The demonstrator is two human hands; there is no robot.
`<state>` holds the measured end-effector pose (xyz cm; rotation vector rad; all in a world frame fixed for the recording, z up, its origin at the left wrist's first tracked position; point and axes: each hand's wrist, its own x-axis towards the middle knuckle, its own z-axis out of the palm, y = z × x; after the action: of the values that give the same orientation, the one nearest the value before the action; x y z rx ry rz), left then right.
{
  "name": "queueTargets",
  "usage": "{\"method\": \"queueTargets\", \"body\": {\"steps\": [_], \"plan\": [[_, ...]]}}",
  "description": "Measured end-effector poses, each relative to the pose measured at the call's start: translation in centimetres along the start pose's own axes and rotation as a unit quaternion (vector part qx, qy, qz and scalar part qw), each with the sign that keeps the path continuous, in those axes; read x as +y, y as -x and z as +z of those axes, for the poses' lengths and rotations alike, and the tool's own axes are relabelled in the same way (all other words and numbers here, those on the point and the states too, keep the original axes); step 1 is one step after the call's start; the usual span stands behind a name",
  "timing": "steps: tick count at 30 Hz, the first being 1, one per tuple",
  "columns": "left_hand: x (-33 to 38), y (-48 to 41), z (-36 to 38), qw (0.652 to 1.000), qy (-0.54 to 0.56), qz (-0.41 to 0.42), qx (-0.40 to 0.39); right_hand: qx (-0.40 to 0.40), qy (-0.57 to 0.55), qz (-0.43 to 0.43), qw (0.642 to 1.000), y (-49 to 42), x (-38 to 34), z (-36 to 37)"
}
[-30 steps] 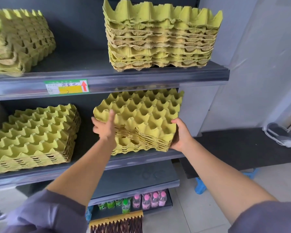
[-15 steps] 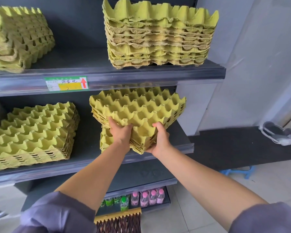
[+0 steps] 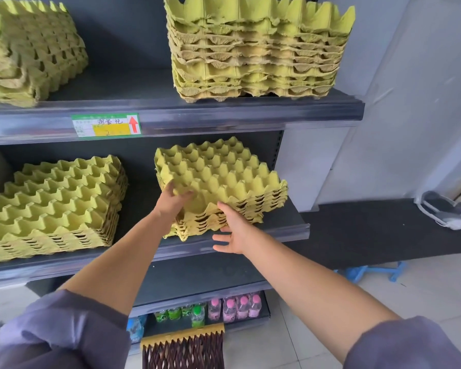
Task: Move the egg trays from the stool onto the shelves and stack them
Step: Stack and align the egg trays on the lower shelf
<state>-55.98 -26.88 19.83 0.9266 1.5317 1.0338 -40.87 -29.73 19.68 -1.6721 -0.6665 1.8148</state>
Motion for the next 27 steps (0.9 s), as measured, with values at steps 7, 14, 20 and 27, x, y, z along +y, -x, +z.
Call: {"method": "queueTargets", "body": {"steps": [7, 14, 20, 27], "plan": [[-0.6, 0.2, 0.4, 0.997, -0.054, 0.038, 0.028, 0.033, 0.23, -0.054, 0.971, 0.3, -1.4, -2.8], [-0.2, 0.7, 1.1, 0.99, -0.114, 0.047, 0.073, 0.353, 0.454, -0.361, 0.734, -0.3, -3.7, -7.0], [-0.8, 1.1, 1.2, 0.994, -0.064, -0.023, 0.084, 0.337, 0.333, -0.288, 0.832, -3.2, -5.2, -9.9], [-1.0, 1.2, 1.5, 0.996, 0.006, -0.029, 0.087, 0.178, 0.051, -0.203, 0.962, -4.0, -5.8, -10.3]]}}
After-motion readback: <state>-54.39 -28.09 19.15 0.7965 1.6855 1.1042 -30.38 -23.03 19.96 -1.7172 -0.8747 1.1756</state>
